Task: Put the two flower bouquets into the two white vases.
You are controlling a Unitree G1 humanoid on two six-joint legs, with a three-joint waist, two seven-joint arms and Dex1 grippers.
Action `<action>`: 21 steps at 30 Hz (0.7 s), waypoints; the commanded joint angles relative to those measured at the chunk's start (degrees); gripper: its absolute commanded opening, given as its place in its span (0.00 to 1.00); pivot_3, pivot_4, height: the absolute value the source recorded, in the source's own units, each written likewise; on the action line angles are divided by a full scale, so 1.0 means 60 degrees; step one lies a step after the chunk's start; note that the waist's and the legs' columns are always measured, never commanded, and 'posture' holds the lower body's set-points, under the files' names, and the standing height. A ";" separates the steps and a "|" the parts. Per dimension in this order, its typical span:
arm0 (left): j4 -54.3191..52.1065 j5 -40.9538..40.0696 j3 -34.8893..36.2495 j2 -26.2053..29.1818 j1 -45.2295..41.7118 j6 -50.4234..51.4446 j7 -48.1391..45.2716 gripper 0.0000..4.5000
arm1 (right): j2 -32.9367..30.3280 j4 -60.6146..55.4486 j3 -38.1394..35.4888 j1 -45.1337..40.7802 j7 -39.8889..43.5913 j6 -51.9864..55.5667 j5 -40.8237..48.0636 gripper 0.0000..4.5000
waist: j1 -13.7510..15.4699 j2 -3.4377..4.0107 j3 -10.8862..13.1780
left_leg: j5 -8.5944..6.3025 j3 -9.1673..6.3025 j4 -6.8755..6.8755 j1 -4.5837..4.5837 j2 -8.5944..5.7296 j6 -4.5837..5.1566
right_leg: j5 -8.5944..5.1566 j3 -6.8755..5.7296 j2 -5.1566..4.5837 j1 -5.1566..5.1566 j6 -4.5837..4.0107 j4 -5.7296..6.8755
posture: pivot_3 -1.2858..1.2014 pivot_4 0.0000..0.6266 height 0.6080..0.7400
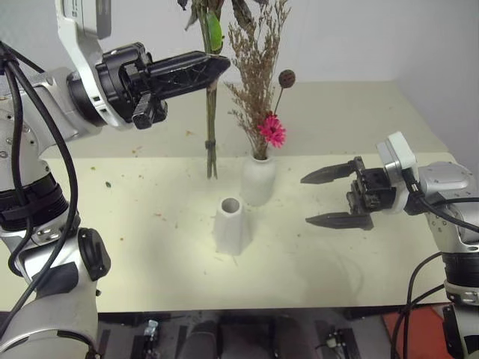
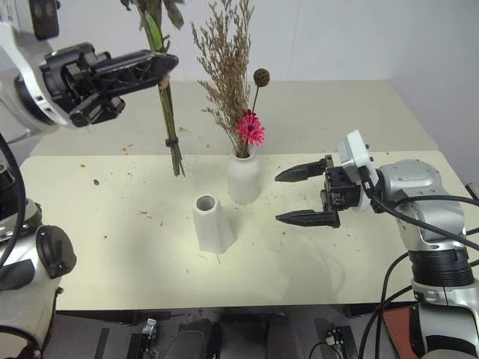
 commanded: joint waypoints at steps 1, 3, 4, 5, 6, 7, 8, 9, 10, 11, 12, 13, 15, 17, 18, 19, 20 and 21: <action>-0.0268 -0.0290 -0.0308 -0.0174 0.0177 -0.0185 -0.0010 0.02 | 0.0114 -0.0492 -0.0161 -0.0009 -0.0228 -0.0154 0.0127 1.00 | 0.0005 0.0000 0.0000 | 0.0000 -0.0001 0.0006 0.0000 -0.0001 0.0000 | 0.0000 0.0000 0.0000 0.0001 0.0000 0.0002 | 0.52 0.24 1.00; -0.0413 -0.0174 -0.0566 -0.0243 0.0390 -0.0405 -0.0169 0.02 | 0.0184 -0.0620 -0.0116 0.0004 -0.0340 -0.0113 0.0126 1.00 | 0.0013 0.0000 0.0000 | 0.0000 -0.0001 0.0012 0.0003 -0.0001 -0.0001 | 0.0000 0.0002 0.0000 0.0005 0.0000 0.0006 | 0.52 0.24 1.00; -0.0489 -0.0083 -0.0694 -0.0238 0.0499 -0.0532 -0.0280 0.02 | 0.0209 -0.0658 -0.0100 0.0001 -0.0380 -0.0094 0.0121 1.00 | 0.0013 0.0000 0.0000 | 0.0000 -0.0001 0.0015 0.0002 -0.0001 -0.0001 | 0.0000 0.0002 0.0002 0.0006 0.0000 0.0005 | 0.52 0.24 1.00; -0.0517 0.0011 -0.0836 -0.0245 0.0625 -0.0644 -0.0389 0.02 | 0.0242 -0.0697 -0.0080 -0.0009 -0.0409 -0.0068 0.0128 1.00 | 0.0007 0.0000 0.0000 | 0.0000 -0.0002 0.0018 0.0001 -0.0002 -0.0001 | 0.0000 0.0003 0.0001 0.0005 0.0000 0.0006 | 0.52 0.24 1.00; -0.0541 0.0092 -0.0977 -0.0241 0.0742 -0.0750 -0.0502 0.02 | 0.0266 -0.0742 -0.0069 -0.0009 -0.0441 -0.0044 0.0137 1.00 | 0.0005 0.0000 0.0000 | 0.0000 -0.0001 0.0018 0.0001 -0.0002 -0.0001 | 0.0000 0.0005 0.0001 0.0005 0.0000 0.0006 | 0.52 0.24 1.00; -0.0578 0.0183 -0.1117 -0.0221 0.0857 -0.0881 -0.0614 0.02 | 0.0280 -0.0785 -0.0064 0.0000 -0.0465 -0.0019 0.0153 1.00 | 0.0006 0.0000 0.0000 | 0.0000 -0.0001 0.0019 -0.0001 -0.0002 -0.0001 | 0.0000 0.0006 0.0002 0.0004 0.0000 0.0005 | 0.52 0.24 1.00; -0.0592 0.0284 -0.1264 -0.0205 0.0970 -0.1027 -0.0729 0.02 | 0.0295 -0.0820 -0.0054 0.0003 -0.0477 0.0006 0.0181 1.00 | 0.0007 0.0000 0.0000 | 0.0000 -0.0001 0.0020 -0.0002 -0.0002 0.0000 | 0.0000 0.0007 0.0001 0.0003 0.0000 0.0005 | 0.52 0.24 1.00; -0.0597 0.0379 -0.1371 -0.0205 0.1060 -0.1171 -0.0826 0.02 | 0.0308 -0.0850 -0.0049 0.0012 -0.0485 0.0019 0.0202 1.00 | 0.0012 0.0000 0.0000 | 0.0000 -0.0001 0.0021 -0.0002 -0.0003 0.0000 | 0.0000 0.0008 0.0001 0.0003 0.0000 0.0005 | 0.52 0.24 1.00; -0.0561 0.0492 -0.1468 -0.0210 0.1145 -0.1352 -0.0960 0.02 | 0.0327 -0.0875 -0.0036 0.0016 -0.0498 0.0032 0.0215 1.00 | 0.0019 0.0000 0.0000 | 0.0000 -0.0001 0.0021 -0.0002 -0.0003 0.0000 | 0.0000 0.0008 0.0001 0.0003 -0.0001 0.0004 | 0.52 0.24 1.00; -0.0522 0.0592 -0.1551 -0.0204 0.1202 -0.1512 -0.1083 0.02 | 0.0341 -0.0890 -0.0024 0.0017 -0.0504 0.0038 0.0222 1.00 | 0.0025 0.0000 0.0000 | 0.0000 -0.0001 0.0022 -0.0003 -0.0003 0.0000 | 0.0000 0.0008 0.0001 0.0004 0.0000 0.0003 | 0.52 0.24 1.00; -0.0487 0.0744 -0.1645 -0.0217 0.1250 -0.1709 -0.1186 0.02 | 0.0353 -0.0896 -0.0006 0.0016 -0.0495 0.0030 0.0217 1.00 | 0.0027 0.0000 0.0000 | 0.0000 -0.0001 0.0022 -0.0003 -0.0004 0.0001 | 0.0000 0.0008 0.0001 0.0004 0.0000 0.0003 | 0.52 0.24 1.00; -0.0455 0.0859 -0.1736 -0.0240 0.1293 -0.1873 -0.1266 0.02 | 0.0355 -0.0905 -0.0003 0.0028 -0.0479 0.0029 0.0222 1.00 | 0.0042 0.0000 0.0000 | 0.0000 -0.0001 0.0024 -0.0003 -0.0003 0.0001 | 0.0000 0.0008 0.0001 0.0004 0.0000 0.0003 | 0.52 0.24 1.00; -0.0415 0.1028 -0.1867 -0.0289 0.1365 -0.2143 -0.1405 0.02 | 0.0354 -0.0910 -0.0003 0.0042 -0.0450 0.0017 0.0222 1.00 | 0.0067 0.0000 0.0000 | -0.0001 -0.0001 0.0025 -0.0003 -0.0003 0.0002 | 0.0000 0.0007 0.0002 0.0005 -0.0001 0.0002 | 0.52 0.24 1.00; -0.0391 0.1159 -0.1977 -0.0307 0.1429 -0.2312 -0.1508 0.02 | 0.0350 -0.0914 -0.0008 0.0047 -0.0450 0.0022 0.0231 1.00 | 0.0097 0.0000 0.0000 | -0.0001 -0.0001 0.0026 -0.0003 -0.0003 0.0002 | 0.0000 0.0007 0.0002 0.0005 0.0000 0.0001 | 0.52 0.24 1.00; -0.0381 0.1218 -0.2028 -0.0309 0.1457 -0.2377 -0.1550 0.02 | 0.0349 -0.0916 -0.0011 0.0049 -0.0451 0.0028 0.0237 1.00 | 0.0109 0.0000 0.0000 | -0.0002 -0.0001 0.0026 -0.0004 -0.0003 0.0003 | 0.0000 0.0007 0.0002 0.0005 -0.0001 0.0001 | 0.52 0.24 1.00; -0.0376 0.1275 -0.2064 -0.0318 0.1485 -0.2430 -0.1584 0.02 | 0.0349 -0.0918 -0.0013 0.0052 -0.0452 0.0031 0.0241 1.00 | 0.0123 0.0000 0.0000 | -0.0002 -0.0001 0.0026 -0.0003 -0.0003 0.0004 | 0.0000 0.0007 0.0002 0.0006 -0.0001 0.0001 | 0.52 0.24 1.00; -0.0382 0.1306 -0.2095 -0.0324 0.1512 -0.2451 -0.1591 0.02 | 0.0343 -0.0933 -0.0025 0.0073 -0.0453 0.0030 0.0246 1.00 | 0.0136 0.0000 0.0000 | -0.0003 0.0000 0.0026 -0.0004 -0.0003 0.0005 | 0.0000 0.0007 0.0002 0.0006 -0.0001 0.0001 | 0.52 0.24 1.00; -0.0390 0.1331 -0.2126 -0.0320 0.1547 -0.2474 -0.1612 0.02 | 0.0336 -0.0946 -0.0034 0.0096 -0.0459 0.0031 0.0248 1.00 | 0.0144 0.0000 0.0000 | -0.0003 -0.0001 0.0027 -0.0005 -0.0003 0.0006 | 0.0000 0.0006 0.0003 0.0005 -0.0001 0.0001 | 0.52 0.24 1.00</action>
